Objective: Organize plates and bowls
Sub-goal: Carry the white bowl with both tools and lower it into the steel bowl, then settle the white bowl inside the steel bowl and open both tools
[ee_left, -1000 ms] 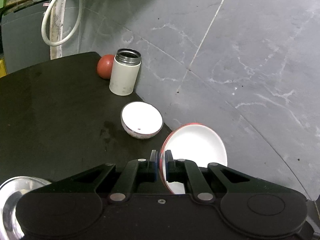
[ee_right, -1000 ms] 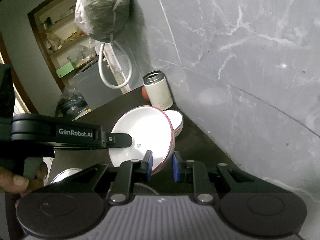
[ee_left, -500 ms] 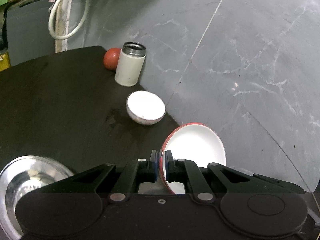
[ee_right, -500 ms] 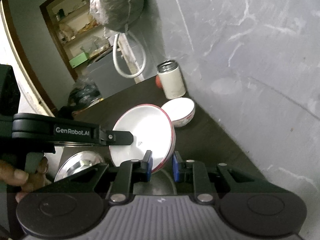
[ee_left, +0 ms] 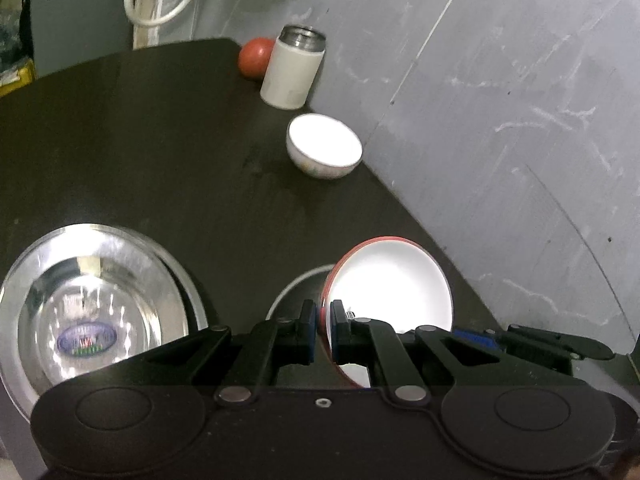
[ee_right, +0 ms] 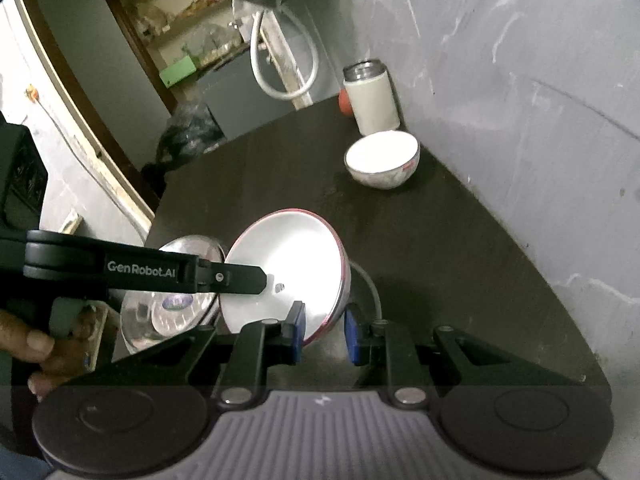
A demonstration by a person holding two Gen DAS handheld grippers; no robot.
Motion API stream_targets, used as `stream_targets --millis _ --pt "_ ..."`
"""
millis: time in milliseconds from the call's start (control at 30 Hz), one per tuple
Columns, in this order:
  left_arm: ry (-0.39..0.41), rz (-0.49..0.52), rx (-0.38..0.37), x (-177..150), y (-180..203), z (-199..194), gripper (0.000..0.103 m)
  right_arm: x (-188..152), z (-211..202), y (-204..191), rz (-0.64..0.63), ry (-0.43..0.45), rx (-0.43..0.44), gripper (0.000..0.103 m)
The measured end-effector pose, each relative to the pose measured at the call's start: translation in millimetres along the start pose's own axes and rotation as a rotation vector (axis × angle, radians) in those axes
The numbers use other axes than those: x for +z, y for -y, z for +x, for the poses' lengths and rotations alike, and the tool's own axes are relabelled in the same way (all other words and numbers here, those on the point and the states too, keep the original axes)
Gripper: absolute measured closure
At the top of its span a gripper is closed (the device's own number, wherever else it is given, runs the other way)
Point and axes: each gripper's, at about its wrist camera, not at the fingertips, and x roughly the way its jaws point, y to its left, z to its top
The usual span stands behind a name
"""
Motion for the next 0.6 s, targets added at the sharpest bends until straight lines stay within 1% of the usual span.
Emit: stream_targets --millis 267,600 --pt "-0.055 -0.019 0.012 -8 -5 3 0.096 -9 1 -4 -0.018 -0.047 -0.009 0.079" --pt "-0.107 -0.038 0.038 -11 -10 10 0.096 -10 5 -9 -0.034 -0.084 -0.005 0.078"
